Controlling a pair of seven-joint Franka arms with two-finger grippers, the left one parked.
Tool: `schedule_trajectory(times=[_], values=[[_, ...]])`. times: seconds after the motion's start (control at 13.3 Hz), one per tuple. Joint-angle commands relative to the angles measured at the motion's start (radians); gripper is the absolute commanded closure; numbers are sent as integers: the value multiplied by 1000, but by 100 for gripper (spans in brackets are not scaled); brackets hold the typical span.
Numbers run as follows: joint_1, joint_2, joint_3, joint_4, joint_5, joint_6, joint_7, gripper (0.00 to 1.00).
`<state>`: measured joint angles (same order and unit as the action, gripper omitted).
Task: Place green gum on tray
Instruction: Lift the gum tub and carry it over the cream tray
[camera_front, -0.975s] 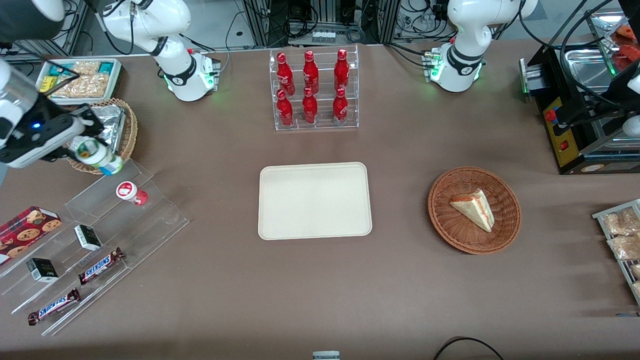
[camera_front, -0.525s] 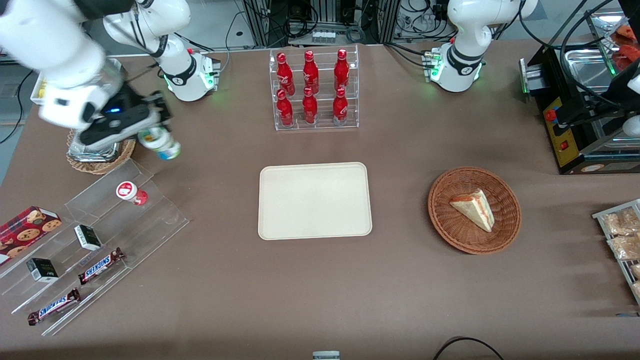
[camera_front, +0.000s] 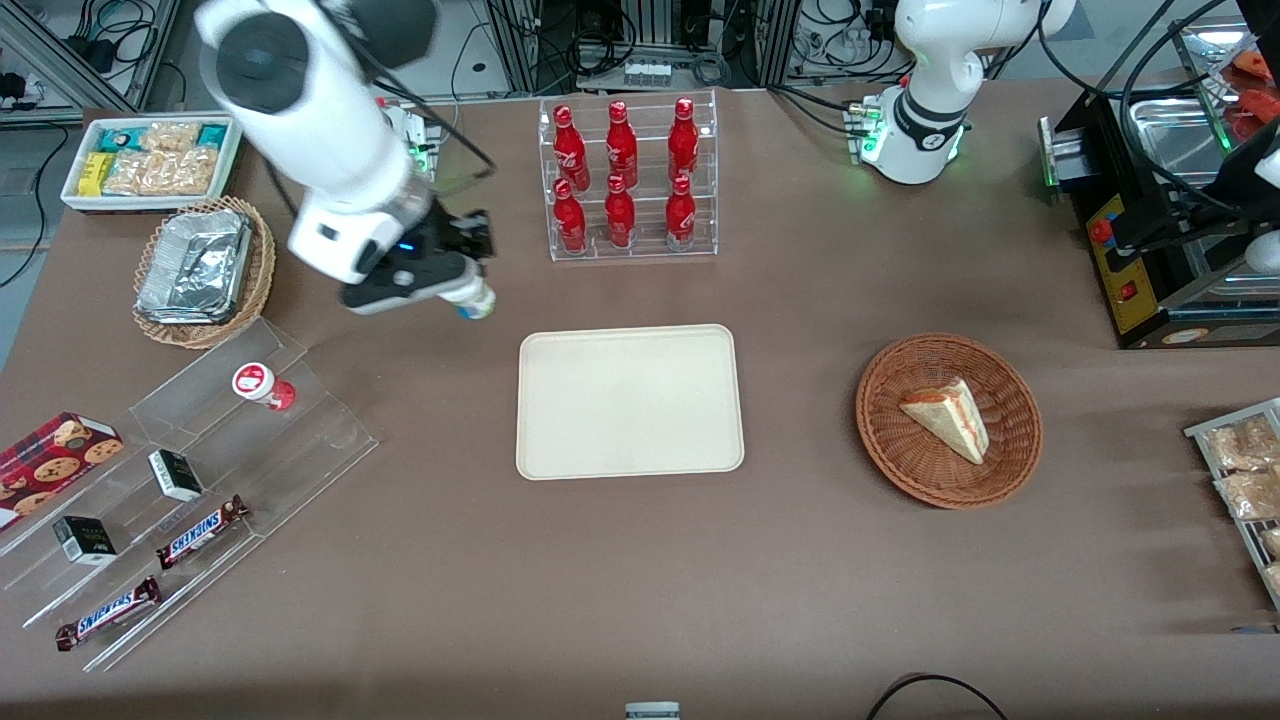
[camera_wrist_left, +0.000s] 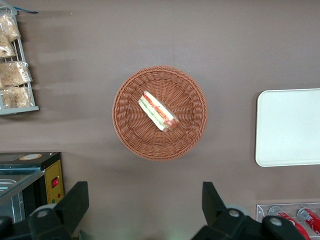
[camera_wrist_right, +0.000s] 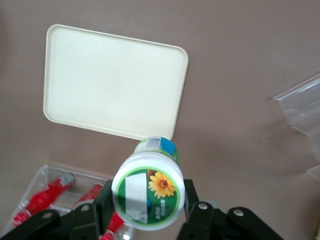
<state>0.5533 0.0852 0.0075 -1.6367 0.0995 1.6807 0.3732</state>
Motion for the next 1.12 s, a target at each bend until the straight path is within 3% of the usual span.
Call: schedule_trajectory(times=[0.0, 0.38, 1.05], values=[[83, 83, -9, 43, 13, 72, 149, 100], [166, 234, -11, 38, -1, 235, 323, 100], [221, 409, -14, -6, -1, 462, 423, 100]])
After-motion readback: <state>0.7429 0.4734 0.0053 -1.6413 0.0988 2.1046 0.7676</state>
